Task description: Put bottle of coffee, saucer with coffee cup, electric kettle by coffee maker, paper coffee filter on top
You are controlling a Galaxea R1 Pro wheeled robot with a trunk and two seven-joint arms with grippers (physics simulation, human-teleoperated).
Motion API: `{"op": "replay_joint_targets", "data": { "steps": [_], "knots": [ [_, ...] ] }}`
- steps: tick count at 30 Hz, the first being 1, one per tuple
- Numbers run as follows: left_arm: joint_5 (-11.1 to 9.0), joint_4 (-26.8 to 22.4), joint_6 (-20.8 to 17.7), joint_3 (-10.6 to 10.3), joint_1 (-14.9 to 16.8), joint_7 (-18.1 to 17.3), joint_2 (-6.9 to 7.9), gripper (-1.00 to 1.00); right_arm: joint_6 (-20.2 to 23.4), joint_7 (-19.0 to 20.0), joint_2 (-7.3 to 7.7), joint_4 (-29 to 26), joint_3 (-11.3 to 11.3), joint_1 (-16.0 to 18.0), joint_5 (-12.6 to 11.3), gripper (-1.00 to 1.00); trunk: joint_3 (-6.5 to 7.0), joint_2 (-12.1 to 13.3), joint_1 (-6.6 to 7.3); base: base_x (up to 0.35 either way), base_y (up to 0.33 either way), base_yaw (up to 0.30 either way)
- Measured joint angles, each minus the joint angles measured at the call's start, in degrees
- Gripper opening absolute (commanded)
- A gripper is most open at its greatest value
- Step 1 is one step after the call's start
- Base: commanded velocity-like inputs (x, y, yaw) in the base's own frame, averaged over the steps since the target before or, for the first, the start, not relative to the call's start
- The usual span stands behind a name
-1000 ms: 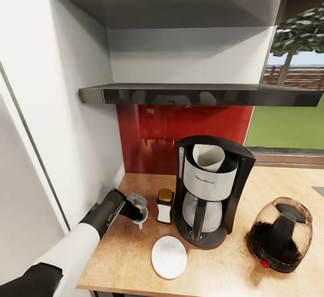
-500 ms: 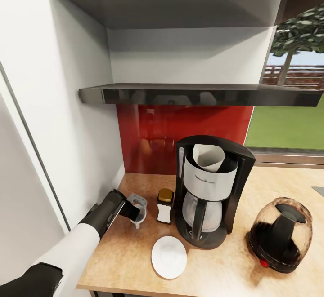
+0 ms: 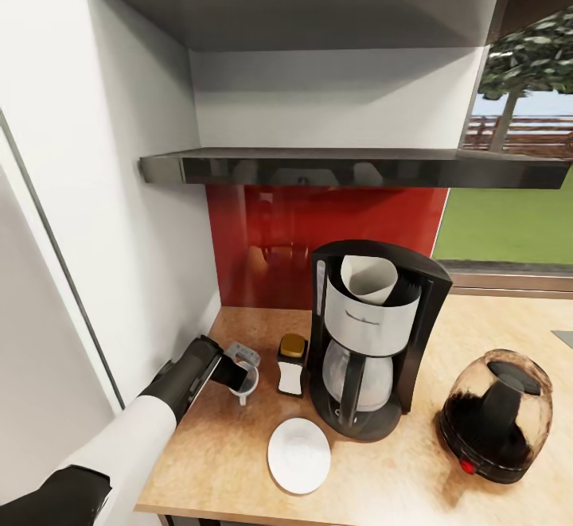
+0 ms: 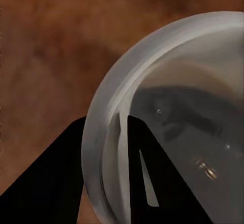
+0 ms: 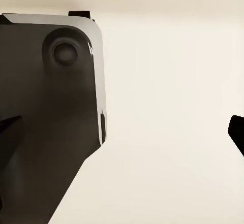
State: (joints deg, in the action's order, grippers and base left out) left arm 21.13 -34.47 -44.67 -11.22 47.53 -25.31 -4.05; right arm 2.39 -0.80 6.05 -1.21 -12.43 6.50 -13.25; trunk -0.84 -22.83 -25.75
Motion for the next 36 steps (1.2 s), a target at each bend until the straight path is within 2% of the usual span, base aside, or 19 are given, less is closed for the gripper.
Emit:
{"op": "replay_joint_targets", "data": {
  "steps": [13,21,28,32,36],
  "knots": [
    [0.5,-0.7,-0.1,0.0,0.1,-0.8,0.37,-1.00,0.0,0.0,-0.17,-0.1,0.0,0.0,0.0,1.00,0.00,0.0,0.00,0.000,0.000,0.000],
    [0.5,-0.8,-0.5,-0.1,1.4,-1.7,1.08,-1.00,-0.1,-0.1,-0.37,-0.2,0.1,0.0,-0.3,1.00,0.00,0.0,0.00,0.000,0.000,0.000],
    [1.1,-1.0,-1.0,-0.5,5.4,-10.2,3.56,-1.00,-0.1,0.0,-1.23,-0.5,0.1,0.0,-0.3,1.00,0.00,0.0,0.00,0.000,0.000,0.000],
    [1.2,-0.9,-1.2,-0.5,6.7,-13.4,4.63,-1.00,-0.1,0.0,-1.37,-0.5,0.2,0.0,-0.3,1.00,0.00,0.0,0.00,0.000,0.000,0.000],
    [1.2,-0.9,-1.6,-0.7,7.2,-15.6,4.99,-1.00,-0.1,0.0,-1.40,-0.5,0.2,0.0,-0.3,1.00,0.00,0.0,0.00,0.000,0.000,0.000]
  ]
}}
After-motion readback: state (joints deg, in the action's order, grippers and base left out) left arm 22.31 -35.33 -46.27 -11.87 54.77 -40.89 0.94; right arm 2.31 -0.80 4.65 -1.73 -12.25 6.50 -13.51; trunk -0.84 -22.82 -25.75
